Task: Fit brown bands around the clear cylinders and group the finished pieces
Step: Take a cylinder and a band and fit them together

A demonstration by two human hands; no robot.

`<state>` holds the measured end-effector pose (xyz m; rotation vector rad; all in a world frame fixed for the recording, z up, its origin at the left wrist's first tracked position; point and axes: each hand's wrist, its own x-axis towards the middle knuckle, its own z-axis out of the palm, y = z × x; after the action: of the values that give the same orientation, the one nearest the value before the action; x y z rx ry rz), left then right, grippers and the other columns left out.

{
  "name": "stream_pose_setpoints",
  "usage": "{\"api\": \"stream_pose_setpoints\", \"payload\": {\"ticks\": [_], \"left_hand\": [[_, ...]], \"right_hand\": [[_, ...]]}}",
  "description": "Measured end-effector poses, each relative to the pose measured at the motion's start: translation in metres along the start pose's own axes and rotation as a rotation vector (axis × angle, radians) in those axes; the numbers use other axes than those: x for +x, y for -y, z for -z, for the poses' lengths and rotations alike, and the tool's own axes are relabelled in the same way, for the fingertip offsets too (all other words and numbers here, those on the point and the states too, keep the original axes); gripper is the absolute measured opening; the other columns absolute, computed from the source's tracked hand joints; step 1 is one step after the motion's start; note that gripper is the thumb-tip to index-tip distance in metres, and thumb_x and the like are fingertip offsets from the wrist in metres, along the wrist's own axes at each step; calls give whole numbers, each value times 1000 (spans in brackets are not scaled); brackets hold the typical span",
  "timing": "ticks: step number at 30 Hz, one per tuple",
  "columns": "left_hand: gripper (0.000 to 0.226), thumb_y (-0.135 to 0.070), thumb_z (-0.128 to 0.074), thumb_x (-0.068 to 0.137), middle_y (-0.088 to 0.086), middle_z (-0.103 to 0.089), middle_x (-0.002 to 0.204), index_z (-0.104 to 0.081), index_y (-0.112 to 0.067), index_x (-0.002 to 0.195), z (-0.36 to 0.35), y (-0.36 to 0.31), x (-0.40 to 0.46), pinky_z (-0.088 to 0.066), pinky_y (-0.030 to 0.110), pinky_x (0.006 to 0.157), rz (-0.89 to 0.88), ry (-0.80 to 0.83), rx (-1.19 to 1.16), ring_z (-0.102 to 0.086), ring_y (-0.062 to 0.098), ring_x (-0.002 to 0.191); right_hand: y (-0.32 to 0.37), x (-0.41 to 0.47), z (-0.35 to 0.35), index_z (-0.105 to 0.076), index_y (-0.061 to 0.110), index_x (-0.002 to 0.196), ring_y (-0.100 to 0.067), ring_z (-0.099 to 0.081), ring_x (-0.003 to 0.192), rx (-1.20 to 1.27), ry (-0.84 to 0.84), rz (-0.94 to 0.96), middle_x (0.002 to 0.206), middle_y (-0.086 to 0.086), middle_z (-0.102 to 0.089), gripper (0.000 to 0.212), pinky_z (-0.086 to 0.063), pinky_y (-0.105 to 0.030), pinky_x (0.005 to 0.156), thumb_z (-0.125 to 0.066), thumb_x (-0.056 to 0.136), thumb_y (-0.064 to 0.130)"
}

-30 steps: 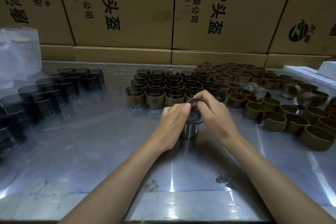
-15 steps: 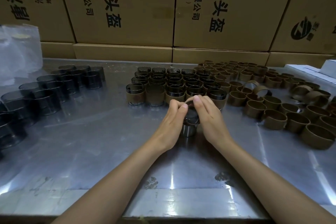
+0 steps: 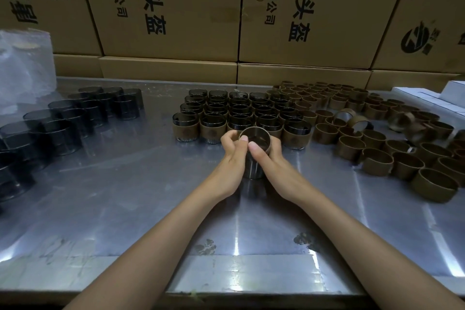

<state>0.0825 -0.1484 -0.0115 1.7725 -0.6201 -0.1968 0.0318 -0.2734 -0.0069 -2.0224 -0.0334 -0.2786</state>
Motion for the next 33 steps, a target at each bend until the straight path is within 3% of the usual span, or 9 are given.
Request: {"api": "stream_pose_setpoints", "payload": {"ticks": [3, 7, 12, 14, 17, 20, 23, 29, 33], "left_hand": [[74, -75, -13, 86, -11, -40, 145, -29, -33, 145, 8, 3, -1, -25, 26, 111, -31, 81, 100, -33, 7, 137], [93, -86, -7, 76, -10, -36, 151, -31, -31, 147, 5, -1, -3, -22, 32, 117, -1, 148, 57, -30, 4, 139], [89, -76, -14, 78, 2, -43, 144, -36, -20, 144, -9, -14, -2, -30, 40, 115, 6, 40, -197, -39, 13, 135], [91, -82, -21, 79, 5, -48, 140, -41, -19, 142, -12, -15, -3, -35, 43, 112, 51, 8, -286, -45, 18, 131], [87, -76, -31, 76, 8, -54, 135, -46, -17, 139, -12, -12, -2, -42, 44, 107, 82, -11, -397, -54, 21, 124], [87, -76, -36, 76, 8, -59, 130, -47, -15, 137, -12, -10, -1, -50, 36, 99, 88, -22, -439, -60, 18, 117], [87, -74, -42, 77, 9, -61, 128, -46, -12, 138, -12, -11, 0, -50, 34, 97, 105, -38, -495, -62, 18, 114], [53, -45, -39, 100, 16, -61, 127, -47, -6, 135, -10, -17, 0, -42, 46, 107, 175, -55, -626, -59, 26, 118], [45, -29, -37, 103, 26, -58, 128, -48, 2, 133, -7, -27, -3, -42, 48, 106, 176, -65, -740, -56, 34, 120]], "right_hand": [[3, -1, 0, -22, 35, 128, 30, -41, 99, 70, 7, -3, 111, 35, -37, 74, -37, -13, 84, -38, 70, 79], [6, -1, 2, -15, 30, 132, 2, -48, 117, 166, 4, 7, 117, 22, -40, 73, -41, -20, 98, -43, 74, 65], [9, -2, -2, -19, 29, 132, 11, -59, 97, 356, -64, 40, 117, 13, -49, 48, -48, -7, 78, -47, 94, 40], [8, -1, -4, -21, 29, 135, 4, -61, 103, 429, -93, 33, 120, 9, -51, 48, -51, -18, 88, -48, 97, 36], [7, 0, -3, -24, 35, 134, -12, -59, 113, 493, -113, 7, 123, 4, -53, 61, -47, -41, 102, -56, 86, 53], [6, 1, -1, -30, 43, 126, -11, -60, 112, 492, -142, -21, 123, 6, -56, 70, -46, -45, 103, -55, 67, 68], [4, 2, -1, -35, 46, 120, -13, -61, 112, 566, -151, -53, 121, 1, -60, 53, -45, -46, 103, -56, 74, 62], [10, 2, 1, -34, 29, 132, -15, -67, 102, 855, -176, -94, 124, -8, -59, 36, -55, -33, 85, -48, 99, 28], [19, 0, 5, -32, 11, 144, -32, -55, 123, 908, -84, -138, 135, -20, -53, 52, -42, -48, 106, -48, 97, 25]]}}
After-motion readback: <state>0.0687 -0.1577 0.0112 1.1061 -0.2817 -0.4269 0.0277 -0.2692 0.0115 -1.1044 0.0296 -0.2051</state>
